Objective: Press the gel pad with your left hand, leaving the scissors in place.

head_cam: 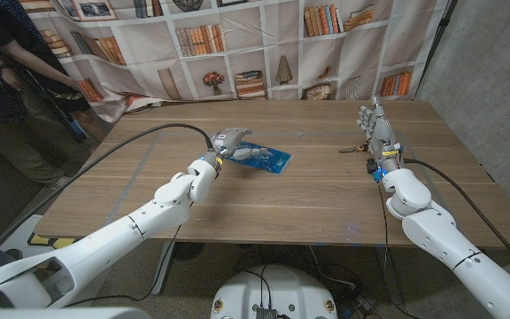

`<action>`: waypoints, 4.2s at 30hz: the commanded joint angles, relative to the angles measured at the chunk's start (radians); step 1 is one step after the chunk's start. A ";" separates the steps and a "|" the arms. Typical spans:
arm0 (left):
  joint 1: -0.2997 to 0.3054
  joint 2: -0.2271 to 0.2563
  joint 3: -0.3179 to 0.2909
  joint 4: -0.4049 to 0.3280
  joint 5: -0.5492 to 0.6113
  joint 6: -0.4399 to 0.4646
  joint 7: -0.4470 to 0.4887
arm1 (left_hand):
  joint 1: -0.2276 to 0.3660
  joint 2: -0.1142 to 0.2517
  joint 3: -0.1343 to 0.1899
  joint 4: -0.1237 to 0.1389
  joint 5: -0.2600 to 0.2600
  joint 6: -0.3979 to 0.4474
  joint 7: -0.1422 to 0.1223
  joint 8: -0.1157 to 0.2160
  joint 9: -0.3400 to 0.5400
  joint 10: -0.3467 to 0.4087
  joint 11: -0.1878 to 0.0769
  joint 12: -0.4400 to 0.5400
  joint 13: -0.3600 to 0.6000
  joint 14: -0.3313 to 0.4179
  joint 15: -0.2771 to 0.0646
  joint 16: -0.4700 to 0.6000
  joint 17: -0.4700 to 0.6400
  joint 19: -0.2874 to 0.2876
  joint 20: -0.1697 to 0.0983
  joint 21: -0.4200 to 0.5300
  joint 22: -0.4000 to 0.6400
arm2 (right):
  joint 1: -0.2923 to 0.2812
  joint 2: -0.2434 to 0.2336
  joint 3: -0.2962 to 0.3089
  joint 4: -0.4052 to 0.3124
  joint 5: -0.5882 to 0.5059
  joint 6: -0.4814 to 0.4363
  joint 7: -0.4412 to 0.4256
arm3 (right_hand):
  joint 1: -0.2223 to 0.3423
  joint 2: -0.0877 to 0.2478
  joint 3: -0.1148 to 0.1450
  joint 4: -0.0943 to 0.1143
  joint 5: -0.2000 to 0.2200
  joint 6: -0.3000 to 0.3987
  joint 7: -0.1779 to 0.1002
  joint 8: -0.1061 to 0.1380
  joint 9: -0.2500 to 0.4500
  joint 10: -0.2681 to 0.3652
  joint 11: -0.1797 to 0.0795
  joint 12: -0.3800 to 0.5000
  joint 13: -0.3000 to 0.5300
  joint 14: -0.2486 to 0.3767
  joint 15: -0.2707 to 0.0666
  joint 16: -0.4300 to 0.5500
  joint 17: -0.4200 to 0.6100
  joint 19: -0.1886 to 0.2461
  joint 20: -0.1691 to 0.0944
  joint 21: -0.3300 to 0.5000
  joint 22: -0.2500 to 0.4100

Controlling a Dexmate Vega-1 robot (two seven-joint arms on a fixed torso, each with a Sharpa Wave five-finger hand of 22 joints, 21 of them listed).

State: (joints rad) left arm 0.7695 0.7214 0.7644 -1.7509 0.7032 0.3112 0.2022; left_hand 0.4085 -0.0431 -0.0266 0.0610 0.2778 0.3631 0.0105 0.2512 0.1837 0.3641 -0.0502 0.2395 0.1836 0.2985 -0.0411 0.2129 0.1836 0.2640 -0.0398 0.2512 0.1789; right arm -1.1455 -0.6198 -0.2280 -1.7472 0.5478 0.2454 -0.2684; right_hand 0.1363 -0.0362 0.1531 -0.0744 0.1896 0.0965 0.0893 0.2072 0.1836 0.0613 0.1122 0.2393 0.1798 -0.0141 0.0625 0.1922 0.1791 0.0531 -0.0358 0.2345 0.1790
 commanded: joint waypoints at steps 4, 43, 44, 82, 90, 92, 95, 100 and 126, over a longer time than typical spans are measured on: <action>0.005 0.017 0.027 -0.029 0.011 0.013 -0.092 | -0.001 -0.002 -0.014 0.009 0.009 0.045 0.001 0.012 0.002 0.039 0.000 0.009 0.005 0.038 -0.027 0.006 0.001 0.029 -0.006 0.004 0.003 | -0.008 -0.010 0.010 -0.024 -0.003 -0.025 -0.018 | -0.008 0.002 -0.001 0.001 0.006 0.006 0.000 0.001 0.005 0.005 0.002 -0.006 0.004 0.001 -0.001 -0.003 0.004 0.006 -0.026 -0.003 0.006; 0.014 -0.011 0.075 0.005 0.063 0.052 -0.143 | -0.003 0.004 -0.038 0.020 0.025 0.152 -0.001 0.016 0.001 0.122 -0.014 0.000 0.005 0.082 -0.034 -0.010 -0.001 0.068 0.026 -0.005 0.003 | -0.003 -0.011 0.011 -0.027 0.001 -0.047 -0.028 | -0.008 0.011 -0.002 0.001 0.009 0.004 0.002 -0.004 0.005 0.010 0.004 -0.011 0.004 0.007 0.002 -0.004 0.003 0.013 -0.026 -0.007 0.006; 0.012 -0.013 0.077 0.009 0.063 0.051 -0.145 | -0.003 0.004 -0.038 0.020 0.025 0.152 0.000 0.016 0.001 0.122 -0.013 0.000 0.005 0.082 -0.034 -0.010 -0.001 0.068 0.024 -0.004 0.003 | -0.002 -0.012 0.010 -0.026 0.000 -0.045 -0.025 | -0.008 0.011 -0.002 0.001 0.009 0.004 0.002 -0.004 0.005 0.011 0.002 -0.010 0.004 0.008 0.002 -0.004 0.003 0.013 -0.026 -0.007 0.006; -0.052 -0.051 0.139 0.117 0.032 0.004 -0.179 | 0.005 0.013 -0.043 0.021 0.031 0.177 -0.005 0.009 0.001 0.130 -0.014 -0.012 0.006 0.093 -0.034 -0.013 -0.001 0.078 0.006 -0.010 0.004 | 0.023 -0.009 -0.004 -0.028 0.004 -0.092 -0.043 | -0.002 0.020 -0.002 -0.002 0.010 0.002 0.004 -0.008 0.006 0.013 0.007 -0.015 0.004 0.019 0.009 -0.003 0.002 0.034 -0.025 -0.006 0.006; -0.050 -0.046 0.139 0.110 0.032 0.014 -0.181 | 0.007 0.014 -0.045 0.021 0.032 0.181 -0.007 0.007 0.001 0.134 -0.016 -0.013 0.006 0.096 -0.035 -0.012 -0.001 0.079 0.007 -0.011 0.004 | 0.023 -0.010 -0.006 -0.032 0.000 -0.095 -0.046 | -0.001 0.020 -0.002 -0.003 0.009 0.003 0.004 -0.008 0.006 0.015 0.009 -0.016 0.004 0.020 0.009 -0.004 0.002 0.036 -0.025 -0.007 0.006; -0.050 -0.044 0.138 0.108 0.029 0.012 -0.181 | 0.007 0.014 -0.045 0.021 0.032 0.181 -0.007 0.006 0.001 0.134 -0.014 -0.014 0.006 0.097 -0.034 -0.013 -0.001 0.079 0.007 -0.012 0.004 | 0.024 -0.009 -0.007 -0.033 0.000 -0.095 -0.047 | -0.001 0.021 -0.002 -0.003 0.009 0.002 0.005 -0.008 0.006 0.015 0.009 -0.016 0.004 0.022 0.010 -0.003 0.002 0.036 -0.026 -0.007 0.006; -0.051 -0.042 0.137 0.105 0.030 0.011 -0.178 | 0.007 0.015 -0.045 0.021 0.032 0.182 -0.007 0.006 0.001 0.136 -0.014 -0.014 0.006 0.096 -0.034 -0.013 -0.001 0.079 0.007 -0.012 0.004 | 0.025 -0.007 -0.008 -0.034 -0.002 -0.094 -0.050 | -0.001 0.021 -0.003 -0.004 0.009 0.002 0.005 -0.008 0.006 0.015 0.010 -0.016 0.004 0.022 0.009 -0.003 0.002 0.037 -0.025 -0.007 0.006; -0.052 -0.040 0.136 0.104 0.033 0.011 -0.175 | 0.008 0.015 -0.046 0.021 0.033 0.182 -0.008 0.004 0.002 0.136 -0.017 -0.015 0.006 0.096 -0.034 -0.014 -0.001 0.080 0.006 -0.013 0.004 | 0.027 -0.005 -0.009 -0.036 -0.002 -0.099 -0.055 | -0.001 0.021 -0.003 -0.004 0.009 0.002 0.004 -0.008 0.006 0.016 0.010 -0.017 0.004 0.022 0.009 -0.004 0.002 0.037 -0.025 -0.008 0.006; -0.025 -0.002 0.079 0.019 0.001 -0.013 -0.154 | 0.010 0.019 -0.051 0.023 0.035 0.185 -0.005 -0.004 0.002 0.141 -0.009 -0.021 0.007 0.111 -0.031 -0.012 0.000 0.092 0.004 -0.013 0.004 | 0.009 0.004 -0.003 -0.043 -0.022 -0.067 -0.069 | 0.000 0.022 -0.005 -0.006 0.009 0.004 0.003 -0.009 0.006 0.017 0.012 -0.019 0.004 0.023 0.008 -0.005 0.002 0.039 -0.025 -0.011 0.006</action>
State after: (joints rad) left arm 0.7354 0.7055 0.8696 -1.6910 0.7051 0.3080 0.0233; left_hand 0.4172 -0.0269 -0.0731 0.0802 0.3055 0.5385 -0.0004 0.2472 0.1818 0.5034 -0.0576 0.2193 0.1920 0.4002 -0.0464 0.1953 0.1794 0.3447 -0.0377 0.2358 0.1792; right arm -1.1253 -0.6183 -0.2381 -1.7841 0.5321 0.1668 -0.3307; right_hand 0.1325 -0.0215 0.1490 -0.0787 0.1896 0.0964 0.0892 0.2005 0.1836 0.0700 0.1210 0.2236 0.1798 0.0043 0.0689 0.1885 0.1789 0.0835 -0.0413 0.2286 0.1790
